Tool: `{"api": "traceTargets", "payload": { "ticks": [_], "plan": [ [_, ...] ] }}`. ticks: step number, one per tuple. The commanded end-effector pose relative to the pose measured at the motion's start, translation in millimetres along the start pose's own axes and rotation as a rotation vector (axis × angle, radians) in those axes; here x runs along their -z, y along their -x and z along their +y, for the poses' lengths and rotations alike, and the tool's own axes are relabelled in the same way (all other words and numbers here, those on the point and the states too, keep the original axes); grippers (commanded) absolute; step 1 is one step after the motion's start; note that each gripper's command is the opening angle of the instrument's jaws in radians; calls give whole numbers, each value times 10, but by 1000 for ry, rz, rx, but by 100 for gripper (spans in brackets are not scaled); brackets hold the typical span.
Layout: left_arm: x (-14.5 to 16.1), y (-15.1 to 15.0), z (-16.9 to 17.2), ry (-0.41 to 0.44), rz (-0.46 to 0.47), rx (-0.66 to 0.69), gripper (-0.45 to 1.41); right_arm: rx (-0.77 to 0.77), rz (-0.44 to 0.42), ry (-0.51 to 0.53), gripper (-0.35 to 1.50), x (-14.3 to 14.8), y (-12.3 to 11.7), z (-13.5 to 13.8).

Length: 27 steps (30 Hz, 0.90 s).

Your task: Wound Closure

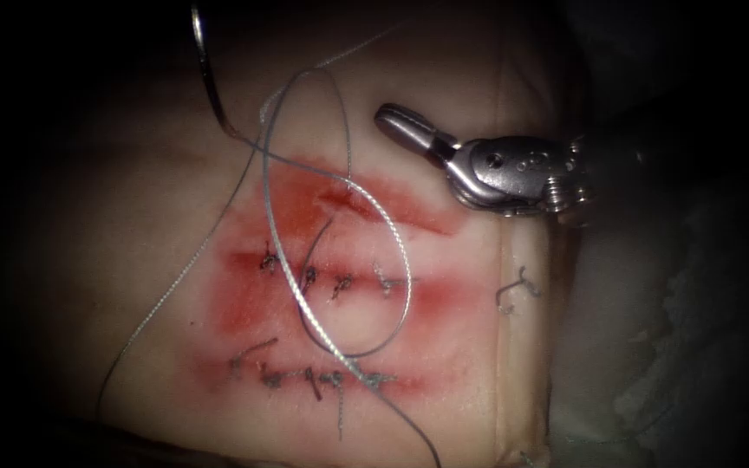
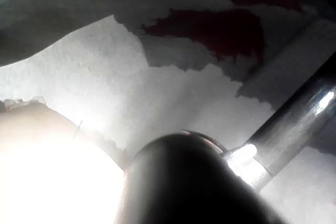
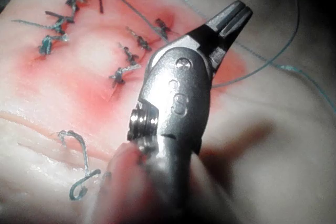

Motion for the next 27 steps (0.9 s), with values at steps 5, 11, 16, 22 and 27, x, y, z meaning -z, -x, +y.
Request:
{"api": "traceTargets", "payload": {
  "ticks": [5, 11, 16, 22, 27],
  "plan": [
    [-15, -4, 1, -19, 33, 1, -45, 241, 5, -43, -32, -24, -7, 10],
    [-25, -15, 13, -22, 50, -1, -45, 245, 55, -3, -35, -27, -14, 17],
    [-27, -23, 21, -26, 69, 15, -45, 263, 60, 13, -35, -29, -36, 31],
    [-2, -47, 36, -13, 93, 37, -45, 213, 129, 104, -35, -14, -70, 55],
    [58, -70, 18, -52, 91, 45, -45, 202, 153, 123, -16, -12, -72, 58]
  ]
}}
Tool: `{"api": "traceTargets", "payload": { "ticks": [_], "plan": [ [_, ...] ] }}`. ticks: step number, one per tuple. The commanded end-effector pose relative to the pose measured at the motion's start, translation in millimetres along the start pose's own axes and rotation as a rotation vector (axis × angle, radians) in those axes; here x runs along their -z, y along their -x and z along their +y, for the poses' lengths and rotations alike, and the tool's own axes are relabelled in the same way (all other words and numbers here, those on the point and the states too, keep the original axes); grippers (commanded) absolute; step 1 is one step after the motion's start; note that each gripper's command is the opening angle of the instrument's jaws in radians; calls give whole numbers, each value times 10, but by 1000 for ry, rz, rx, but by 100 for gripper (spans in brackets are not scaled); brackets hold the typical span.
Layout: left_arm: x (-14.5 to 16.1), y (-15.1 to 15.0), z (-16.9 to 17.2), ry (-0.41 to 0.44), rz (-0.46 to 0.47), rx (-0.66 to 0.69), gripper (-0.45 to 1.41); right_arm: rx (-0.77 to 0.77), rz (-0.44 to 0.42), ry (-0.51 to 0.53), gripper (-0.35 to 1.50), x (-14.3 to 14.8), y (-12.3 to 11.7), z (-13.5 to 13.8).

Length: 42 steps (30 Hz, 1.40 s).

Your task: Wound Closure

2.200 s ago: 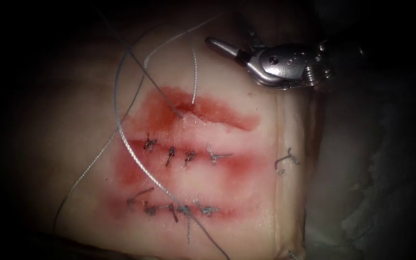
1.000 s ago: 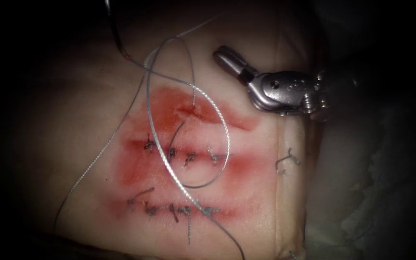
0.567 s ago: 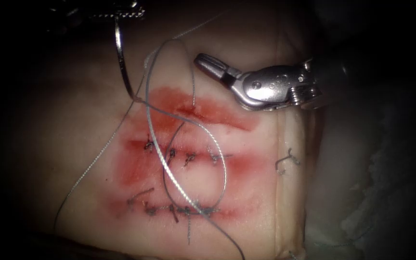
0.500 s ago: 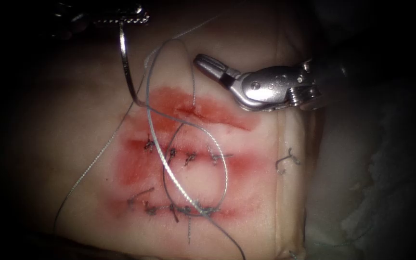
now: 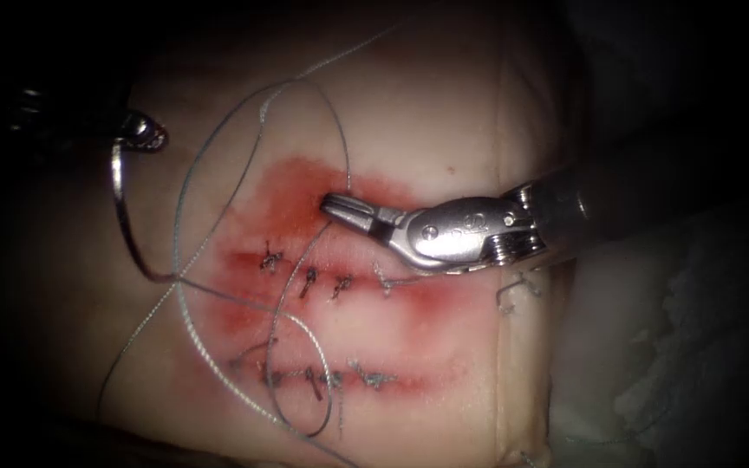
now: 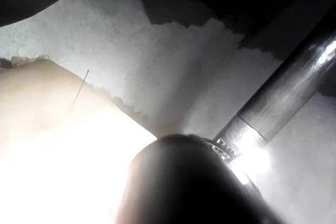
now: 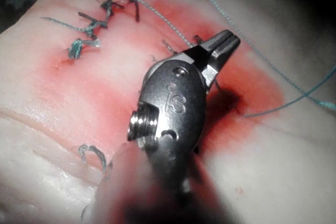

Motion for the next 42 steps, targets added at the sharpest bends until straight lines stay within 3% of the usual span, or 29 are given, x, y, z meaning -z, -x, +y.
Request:
{"api": "traceTargets", "payload": {
  "ticks": [1, 6, 9, 10, 11, 15, 22, 25, 32, 39, 41, 42],
  "plan": [
    [28, 1, -31, -20, -30, -30, -45, -9, -4, -16, -13, -7, 0, 1],
    [89, 18, -118, -29, -138, -146, -45, -10, -1, -16, 0, -7, 1, 0],
    [150, 37, -200, -37, -203, -234, -45, -15, 0, -19, 7, -8, 6, -3],
    [171, 38, -225, -29, -232, -257, -45, -19, 0, -21, -32, -11, 9, -7],
    [181, 37, -237, -26, -253, -273, -45, -15, 1, -22, -35, -13, 11, -10],
    [203, 35, -277, -92, -345, -357, -45, 45, -28, 71, -35, -23, 26, -36],
    [211, 26, -330, -130, -384, -421, -45, 70, -32, 67, -35, -8, 26, -55],
    [207, 20, -347, -132, -385, -423, -45, 82, -32, 65, -35, -12, 24, -62],
    [180, 12, -338, -153, -379, -450, -45, 122, 12, 351, -35, -47, -4, -46],
    [173, 11, -336, -158, -377, -455, -45, 148, 34, 406, -35, -66, -17, -34],
    [174, 11, -337, -158, -377, -454, -45, 158, 47, 446, -35, -68, -24, -29],
    [175, 12, -338, -158, -376, -452, -45, 155, 62, 515, -35, -68, -31, -22]
  ]
}}
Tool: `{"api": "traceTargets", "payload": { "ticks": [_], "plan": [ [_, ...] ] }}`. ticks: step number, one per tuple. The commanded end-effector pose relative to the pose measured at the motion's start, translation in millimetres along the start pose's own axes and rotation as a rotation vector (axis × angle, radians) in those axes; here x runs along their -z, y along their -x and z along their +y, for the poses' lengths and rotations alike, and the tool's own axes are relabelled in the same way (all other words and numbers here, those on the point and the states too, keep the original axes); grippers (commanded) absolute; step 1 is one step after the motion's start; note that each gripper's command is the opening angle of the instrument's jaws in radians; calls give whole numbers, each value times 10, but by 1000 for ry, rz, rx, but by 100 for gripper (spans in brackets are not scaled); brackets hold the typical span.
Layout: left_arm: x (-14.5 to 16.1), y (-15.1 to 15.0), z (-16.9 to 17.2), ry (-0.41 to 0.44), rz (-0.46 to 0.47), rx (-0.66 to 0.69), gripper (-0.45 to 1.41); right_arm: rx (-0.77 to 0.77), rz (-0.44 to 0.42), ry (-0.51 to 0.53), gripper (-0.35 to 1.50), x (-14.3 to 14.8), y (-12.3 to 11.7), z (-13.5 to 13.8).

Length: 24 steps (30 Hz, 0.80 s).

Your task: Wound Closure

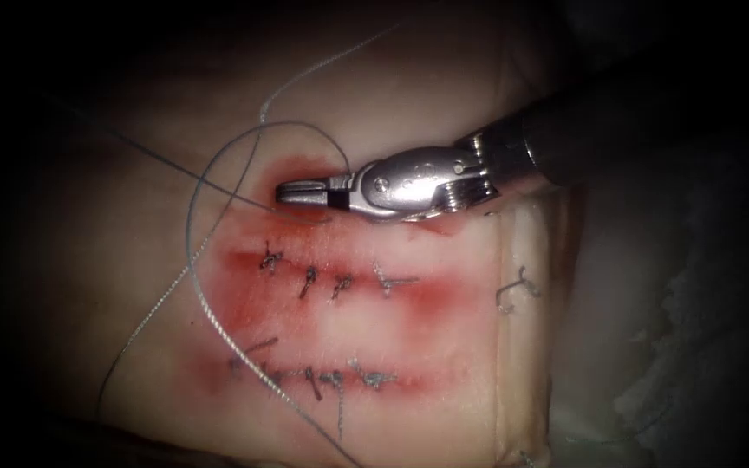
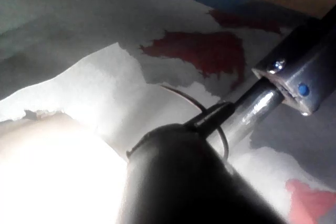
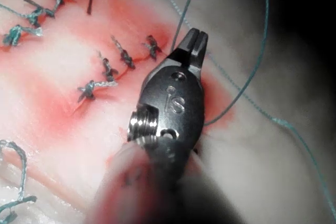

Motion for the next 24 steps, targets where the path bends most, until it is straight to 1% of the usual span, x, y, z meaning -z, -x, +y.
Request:
{"api": "traceTargets", "payload": {
  "ticks": [1, 2, 7, 9, 10, 11, 14, 15, 19, 20, 22, 23, 24],
  "plan": [
    [-5, 6, 2, -6, -3, -2, -45, -4, 19, 89, -35, -15, -7, 12],
    [-4, 8, 1, -12, -10, 0, -45, -11, 33, 146, -35, -20, -7, 20],
    [6, 18, 0, -31, -25, 10, -45, -42, 24, 253, -35, -26, 3, 39],
    [15, 26, -1, -28, -37, 10, -45, -67, 23, 320, -35, -23, 10, 56],
    [19, 30, 0, -26, -46, 1, -45, -70, 22, 329, -35, -23, 12, 58],
    [24, 35, 1, -20, -58, -1, -45, -96, 25, 360, -35, -20, 15, 68],
    [42, 49, 6, -2, -83, -16, -45, -140, 31, 398, -35, -14, 21, 86],
    [52, 57, 10, 10, -98, -25, -45, -175, 38, 406, -35, -9, 25, 96],
    [76, 75, 18, 27, -131, -35, -45, -249, 54, 428, -35, 3, 29, 115],
    [88, 84, 21, 35, -150, -45, -45, -290, 64, 440, -35, 10, 31, 128],
    [99, 93, 23, 52, -168, -55, -45, -324, 75, 454, -35, 17, 31, 139],
    [110, 102, 23, 58, -178, -75, -45, -362, 89, 473, -35, 25, 29, 153],
    [116, 106, 22, 62, -184, -75, -45, -381, 95, 480, -35, 30, 29, 159]
  ]
}}
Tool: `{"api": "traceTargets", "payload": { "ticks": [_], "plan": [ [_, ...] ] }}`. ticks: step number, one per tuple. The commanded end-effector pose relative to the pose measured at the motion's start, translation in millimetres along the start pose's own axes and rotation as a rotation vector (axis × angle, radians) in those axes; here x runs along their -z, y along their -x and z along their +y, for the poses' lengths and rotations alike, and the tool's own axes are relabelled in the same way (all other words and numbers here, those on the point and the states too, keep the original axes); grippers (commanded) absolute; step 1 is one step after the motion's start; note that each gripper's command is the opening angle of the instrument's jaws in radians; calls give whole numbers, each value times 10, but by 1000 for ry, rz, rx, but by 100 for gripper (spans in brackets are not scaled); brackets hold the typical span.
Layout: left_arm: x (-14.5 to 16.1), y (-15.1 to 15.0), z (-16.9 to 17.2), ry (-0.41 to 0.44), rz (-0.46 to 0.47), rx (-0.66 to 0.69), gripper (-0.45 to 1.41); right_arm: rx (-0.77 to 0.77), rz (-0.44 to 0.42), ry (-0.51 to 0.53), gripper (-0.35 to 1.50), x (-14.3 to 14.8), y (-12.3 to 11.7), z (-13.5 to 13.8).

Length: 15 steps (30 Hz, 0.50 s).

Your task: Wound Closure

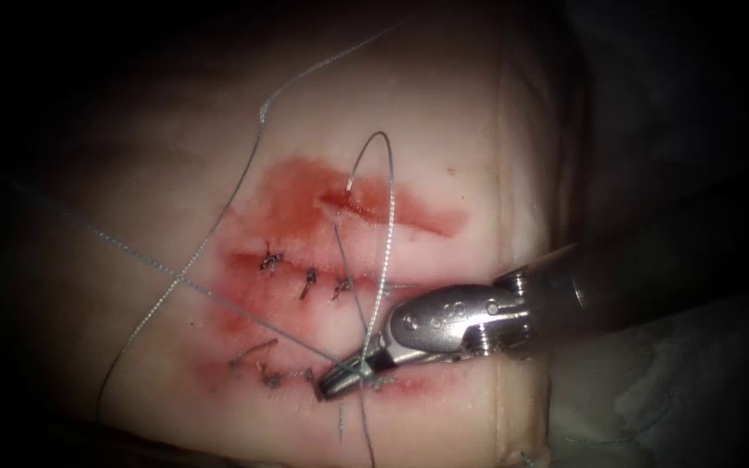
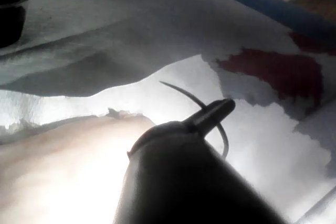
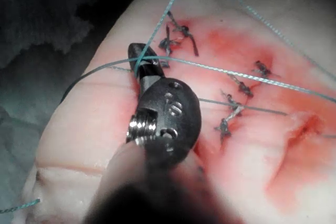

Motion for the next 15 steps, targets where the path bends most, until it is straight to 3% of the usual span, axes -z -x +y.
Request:
{"api": "traceTargets", "payload": {
  "ticks": [1, 15],
  "plan": [
    [2, 14, 2, 14, -13, -21, -45, -51, 6, 24, -35, -2, -11, 23],
    [68, 84, 31, 141, -95, -147, -45, -236, 16, 52, -35, 66, -46, 123]
  ]
}}
